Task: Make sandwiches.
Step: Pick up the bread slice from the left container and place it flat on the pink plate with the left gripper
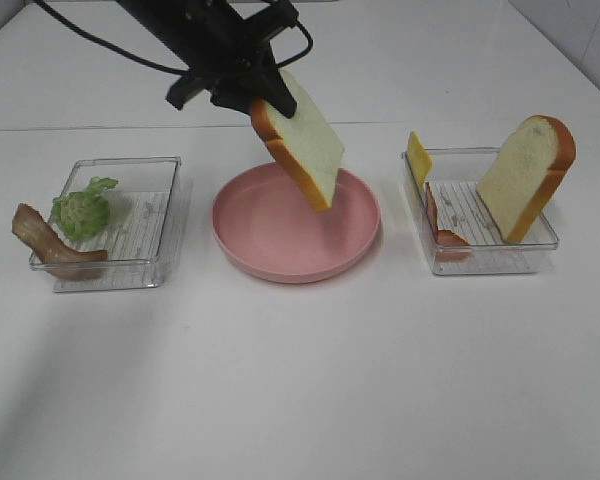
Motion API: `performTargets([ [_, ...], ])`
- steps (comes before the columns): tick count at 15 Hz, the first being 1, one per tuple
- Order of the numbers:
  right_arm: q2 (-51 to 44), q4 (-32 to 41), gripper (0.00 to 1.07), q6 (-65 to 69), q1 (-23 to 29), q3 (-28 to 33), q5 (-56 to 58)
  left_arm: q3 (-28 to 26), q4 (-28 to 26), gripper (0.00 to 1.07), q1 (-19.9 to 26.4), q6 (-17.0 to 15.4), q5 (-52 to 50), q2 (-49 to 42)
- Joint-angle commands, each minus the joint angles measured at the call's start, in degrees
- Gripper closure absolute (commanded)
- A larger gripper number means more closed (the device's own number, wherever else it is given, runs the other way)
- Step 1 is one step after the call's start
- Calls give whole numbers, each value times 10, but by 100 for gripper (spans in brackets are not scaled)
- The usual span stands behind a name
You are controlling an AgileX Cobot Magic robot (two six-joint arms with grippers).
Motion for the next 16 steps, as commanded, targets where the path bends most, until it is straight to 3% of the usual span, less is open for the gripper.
performTargets([
  [1,-7,2,27,-1,-4,1,-6,-2,-78,107,0,38,-31,41],
  [6,-7,2,27,-1,-4,1,-6,-2,-93,107,0,44,-67,88],
  [12,-7,2,27,-1,-4,1,-6,-2,-92,107,0,39,-21,87],
  [16,-7,2,27,-1,-4,1,-6,-7,-53,107,0,41,2,87],
])
